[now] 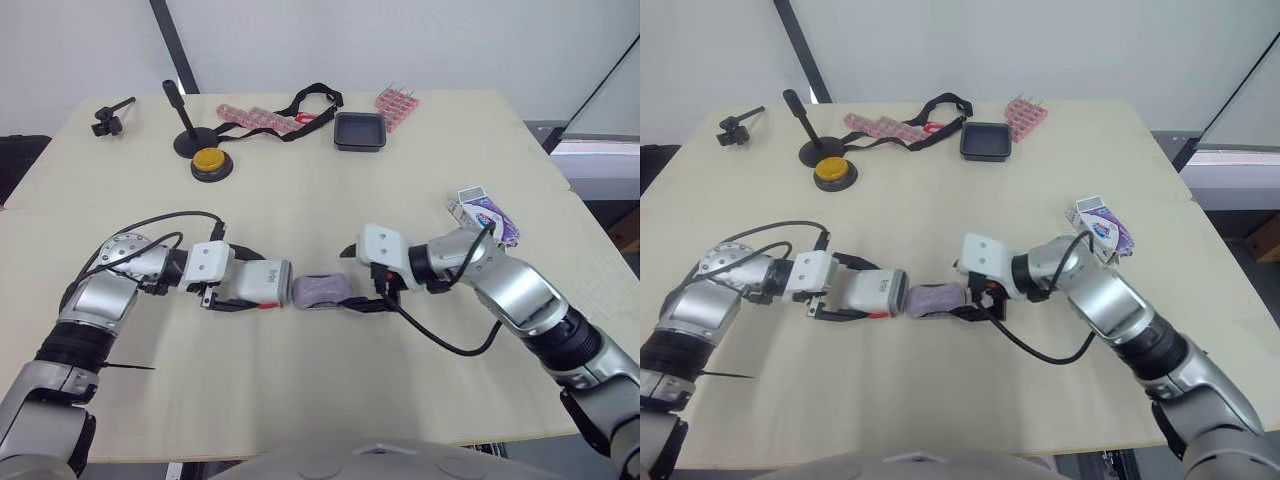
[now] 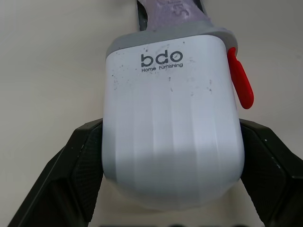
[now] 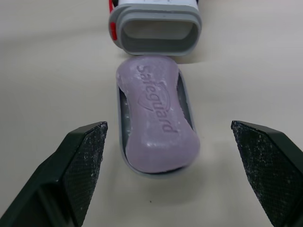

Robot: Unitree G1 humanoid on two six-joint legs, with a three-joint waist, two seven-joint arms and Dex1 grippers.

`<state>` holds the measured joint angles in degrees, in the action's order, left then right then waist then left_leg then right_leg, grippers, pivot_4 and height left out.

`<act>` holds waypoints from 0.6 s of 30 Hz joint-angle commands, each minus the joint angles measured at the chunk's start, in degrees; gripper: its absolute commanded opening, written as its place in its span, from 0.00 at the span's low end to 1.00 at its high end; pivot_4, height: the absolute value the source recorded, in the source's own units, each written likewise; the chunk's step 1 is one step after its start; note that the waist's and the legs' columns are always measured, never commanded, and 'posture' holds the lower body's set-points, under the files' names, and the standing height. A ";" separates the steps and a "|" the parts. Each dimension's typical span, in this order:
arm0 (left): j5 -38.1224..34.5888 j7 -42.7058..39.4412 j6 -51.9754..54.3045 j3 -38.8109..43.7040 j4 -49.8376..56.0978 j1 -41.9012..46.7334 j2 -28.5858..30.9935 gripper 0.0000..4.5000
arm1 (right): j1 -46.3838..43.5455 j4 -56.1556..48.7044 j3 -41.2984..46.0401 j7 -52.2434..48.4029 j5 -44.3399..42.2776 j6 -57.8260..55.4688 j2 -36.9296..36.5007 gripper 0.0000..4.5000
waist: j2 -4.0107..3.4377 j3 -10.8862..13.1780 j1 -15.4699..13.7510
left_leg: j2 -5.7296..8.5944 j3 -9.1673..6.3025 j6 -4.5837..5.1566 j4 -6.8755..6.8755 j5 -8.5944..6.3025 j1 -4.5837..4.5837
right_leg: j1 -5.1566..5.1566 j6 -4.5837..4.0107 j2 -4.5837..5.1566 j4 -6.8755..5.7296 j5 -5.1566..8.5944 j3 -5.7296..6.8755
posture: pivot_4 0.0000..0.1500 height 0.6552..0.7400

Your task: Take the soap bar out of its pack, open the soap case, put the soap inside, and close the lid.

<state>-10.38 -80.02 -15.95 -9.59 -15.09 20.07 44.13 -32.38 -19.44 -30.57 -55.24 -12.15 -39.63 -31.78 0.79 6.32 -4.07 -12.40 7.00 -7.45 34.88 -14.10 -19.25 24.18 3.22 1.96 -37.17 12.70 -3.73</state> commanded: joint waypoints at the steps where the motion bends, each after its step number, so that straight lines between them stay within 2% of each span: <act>1: -0.67 0.28 -0.16 1.55 1.17 -0.04 0.81 0.77 | -2.94 2.30 -2.04 0.54 1.62 -1.25 2.98 1.00 | -0.01 0.01 0.03 | 0.00 0.00 -0.01 0.00 0.01 -0.01 | 0.00 0.00 0.00 0.00 0.00 0.00 | 1.00 0.87; 7: -1.87 0.64 2.41 1.31 3.51 -0.15 0.07 0.77 | -5.44 6.29 -4.42 -0.09 2.73 -3.05 6.46 1.00 | -0.01 0.01 -0.16 | 0.00 0.00 -0.02 0.00 0.01 -0.03 | 0.00 -0.02 0.01 0.01 -0.01 0.03 | 1.00 0.87; 18: -1.84 1.20 2.92 1.67 4.50 -0.97 0.54 0.77 | -6.51 9.47 -8.31 -1.17 5.47 -4.49 7.35 1.00 | -0.01 0.01 -0.06 | -0.01 0.00 -0.04 -0.01 0.02 -0.02 | 0.00 -0.03 0.00 0.00 -0.02 0.04 | 1.00 0.87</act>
<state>-11.33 -79.06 -12.99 -9.52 -12.35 19.42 43.92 -38.42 -9.39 -38.86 -56.38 -7.06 -44.01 -24.76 0.78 6.33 -4.13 -12.42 7.00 -7.49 34.86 -14.08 -19.27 24.18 3.20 1.96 -37.17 12.68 -3.69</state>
